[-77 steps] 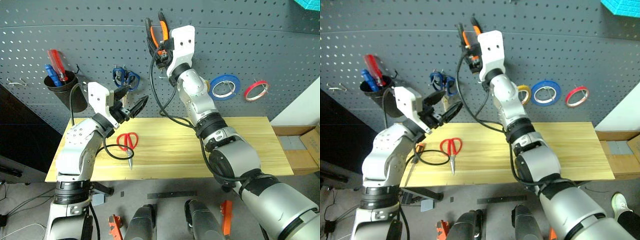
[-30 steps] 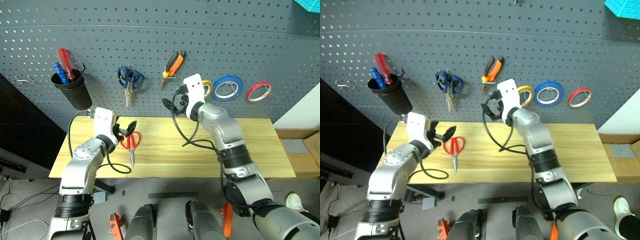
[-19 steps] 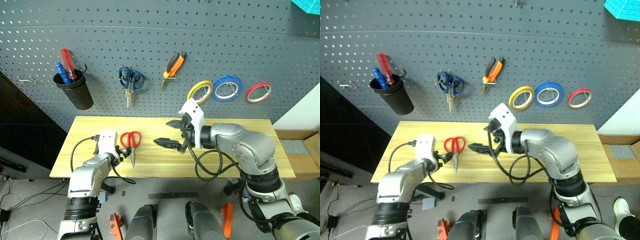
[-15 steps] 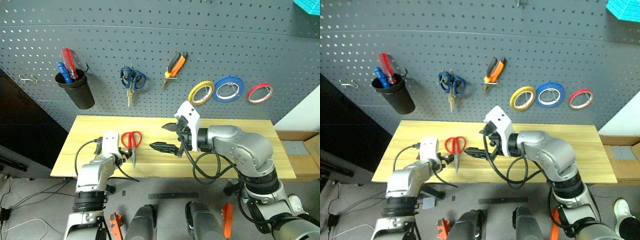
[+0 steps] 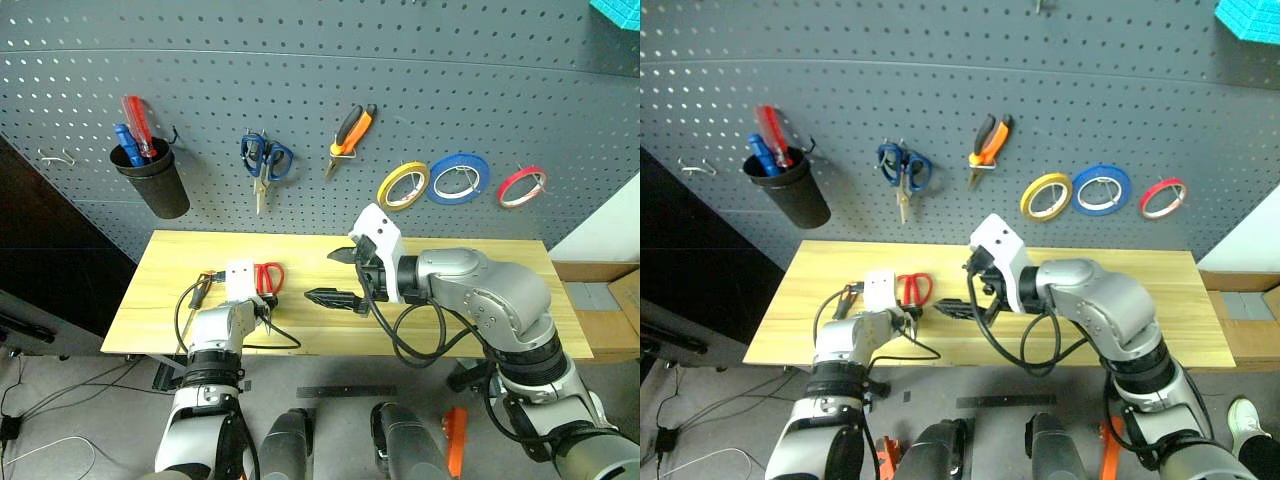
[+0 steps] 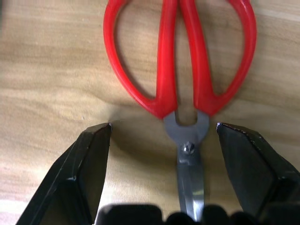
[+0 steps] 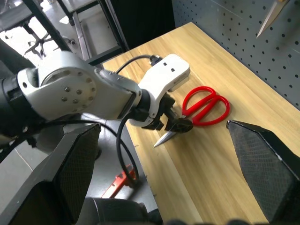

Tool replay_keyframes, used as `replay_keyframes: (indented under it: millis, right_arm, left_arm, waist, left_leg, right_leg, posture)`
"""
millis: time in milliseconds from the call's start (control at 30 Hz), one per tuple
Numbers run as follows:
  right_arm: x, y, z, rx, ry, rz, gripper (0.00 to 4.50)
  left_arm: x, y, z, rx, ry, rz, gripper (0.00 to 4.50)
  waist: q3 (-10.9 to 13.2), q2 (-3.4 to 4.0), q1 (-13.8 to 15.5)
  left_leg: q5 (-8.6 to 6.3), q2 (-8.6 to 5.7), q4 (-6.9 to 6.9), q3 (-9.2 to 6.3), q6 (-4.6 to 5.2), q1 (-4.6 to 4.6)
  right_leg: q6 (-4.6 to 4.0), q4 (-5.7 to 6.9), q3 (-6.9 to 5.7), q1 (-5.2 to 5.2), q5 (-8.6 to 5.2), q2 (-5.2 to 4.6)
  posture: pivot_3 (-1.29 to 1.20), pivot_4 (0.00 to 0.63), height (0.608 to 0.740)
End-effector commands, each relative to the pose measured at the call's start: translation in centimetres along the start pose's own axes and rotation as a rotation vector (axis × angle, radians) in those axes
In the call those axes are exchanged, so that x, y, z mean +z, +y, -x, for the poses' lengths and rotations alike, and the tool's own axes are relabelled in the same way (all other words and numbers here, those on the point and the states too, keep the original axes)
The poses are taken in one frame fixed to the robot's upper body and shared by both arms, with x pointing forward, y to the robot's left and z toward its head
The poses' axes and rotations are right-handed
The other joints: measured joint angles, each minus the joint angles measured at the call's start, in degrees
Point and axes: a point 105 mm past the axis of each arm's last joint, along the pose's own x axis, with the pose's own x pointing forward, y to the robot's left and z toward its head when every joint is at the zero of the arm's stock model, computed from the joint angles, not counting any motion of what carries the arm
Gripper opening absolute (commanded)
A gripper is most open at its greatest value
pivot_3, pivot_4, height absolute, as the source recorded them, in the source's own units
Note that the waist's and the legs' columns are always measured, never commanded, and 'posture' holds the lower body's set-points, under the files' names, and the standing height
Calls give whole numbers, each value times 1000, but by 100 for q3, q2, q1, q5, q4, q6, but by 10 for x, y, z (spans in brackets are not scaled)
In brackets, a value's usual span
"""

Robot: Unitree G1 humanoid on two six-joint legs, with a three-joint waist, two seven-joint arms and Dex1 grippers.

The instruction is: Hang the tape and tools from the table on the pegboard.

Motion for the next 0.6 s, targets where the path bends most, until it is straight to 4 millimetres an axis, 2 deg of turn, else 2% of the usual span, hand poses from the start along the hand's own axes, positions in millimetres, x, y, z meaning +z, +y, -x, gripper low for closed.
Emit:
replay_keyframes:
  millis: [33, 200, 267, 467, 600]
  right_arm:
    - [9, 4, 4, 24, -17, 51, 4500]
    - [8, -3, 8, -4, -4, 51, 4500]
    - [8, -5, 9, -11, -2, 49, 4500]
    - [7, -12, 16, -48, 5, 52, 4500]
    - [10, -19, 34, -101, -14, 78, 4500]
  left_arm:
    - [5, -1, -3, 5, -18, 16, 3246]
    - [10, 0, -5, 6, -55, 4, 1502]
    - [9, 0, -6, 4, -55, 0, 1008]
    - [8, 4, -3, -26, -97, -28, 1009]
    - [11, 13, 16, -39, -247, -115, 1009]
  waist:
    - [0, 1, 0]
    - [1, 1, -1]
    - [2, 2, -2]
    - [3, 2, -8]
    - [6, 4, -25]
  left_leg:
    - [0, -1, 0, -2, 0, -1]
    - [0, -1, -1, -10, -1, -3]
    - [-1, -1, -1, -13, -2, -6]
    - [-3, -1, -5, -15, -4, -9]
    - [-4, -1, -17, -14, -5, -9]
  right_leg:
    - [0, 0, -3, 0, 0, -2]
    - [0, -2, -15, 2, -1, -5]
    - [-1, -5, -19, 2, -1, -6]
    - [-2, -9, -25, 1, -3, -8]
    - [-7, -15, -23, -1, -6, -14]
  posture:
    - [-17, 232, 740]
    - [-31, 234, 740]
    - [-35, 234, 740]
    - [-46, 237, 740]
    - [-50, 238, 740]
